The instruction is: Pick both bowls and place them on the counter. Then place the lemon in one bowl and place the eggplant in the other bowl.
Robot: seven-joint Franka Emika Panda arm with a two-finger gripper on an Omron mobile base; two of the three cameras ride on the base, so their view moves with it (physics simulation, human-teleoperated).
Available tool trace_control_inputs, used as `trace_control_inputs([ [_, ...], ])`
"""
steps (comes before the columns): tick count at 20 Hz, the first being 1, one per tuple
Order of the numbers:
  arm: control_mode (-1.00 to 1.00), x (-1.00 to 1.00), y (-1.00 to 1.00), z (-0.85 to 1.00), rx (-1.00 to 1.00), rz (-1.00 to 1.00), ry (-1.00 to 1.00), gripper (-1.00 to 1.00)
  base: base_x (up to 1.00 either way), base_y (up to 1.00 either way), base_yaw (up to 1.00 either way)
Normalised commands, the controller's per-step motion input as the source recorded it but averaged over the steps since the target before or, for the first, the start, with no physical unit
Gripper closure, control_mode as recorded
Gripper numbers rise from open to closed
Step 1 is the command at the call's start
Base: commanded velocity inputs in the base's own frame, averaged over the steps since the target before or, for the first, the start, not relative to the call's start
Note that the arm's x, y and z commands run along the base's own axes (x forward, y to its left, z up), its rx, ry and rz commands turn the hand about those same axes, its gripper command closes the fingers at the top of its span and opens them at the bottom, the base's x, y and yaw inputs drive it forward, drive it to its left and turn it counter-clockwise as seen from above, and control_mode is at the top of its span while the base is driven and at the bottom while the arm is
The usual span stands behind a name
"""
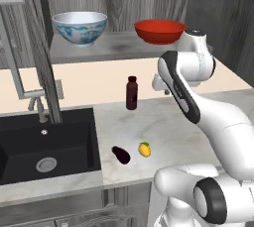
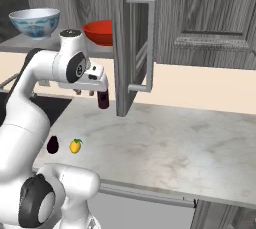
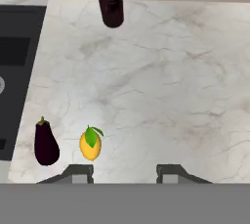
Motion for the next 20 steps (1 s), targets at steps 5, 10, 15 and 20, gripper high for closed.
trace_control_inputs([
  [5, -1.0, -0.11, -0.01, 0.0, 0.01, 0.0, -0.04, -1.0, 0.0, 0.0, 0.0],
  [10, -1.0, -0.22, 0.0, 0.03, 0.21, -0.18, -0.24, -1.0, 0.0, 0.0, 0.0],
  [15, -1.0, -0.16, 0.0, 0.27, 0.32, -0.29, -0.2, -1.0, 0.0, 0.0, 0.0],
  [20, -1.0, -0.02, 0.12, 0.37, 0.27, -0.3, -0.15, -1.0, 0.0, 0.0, 0.0],
])
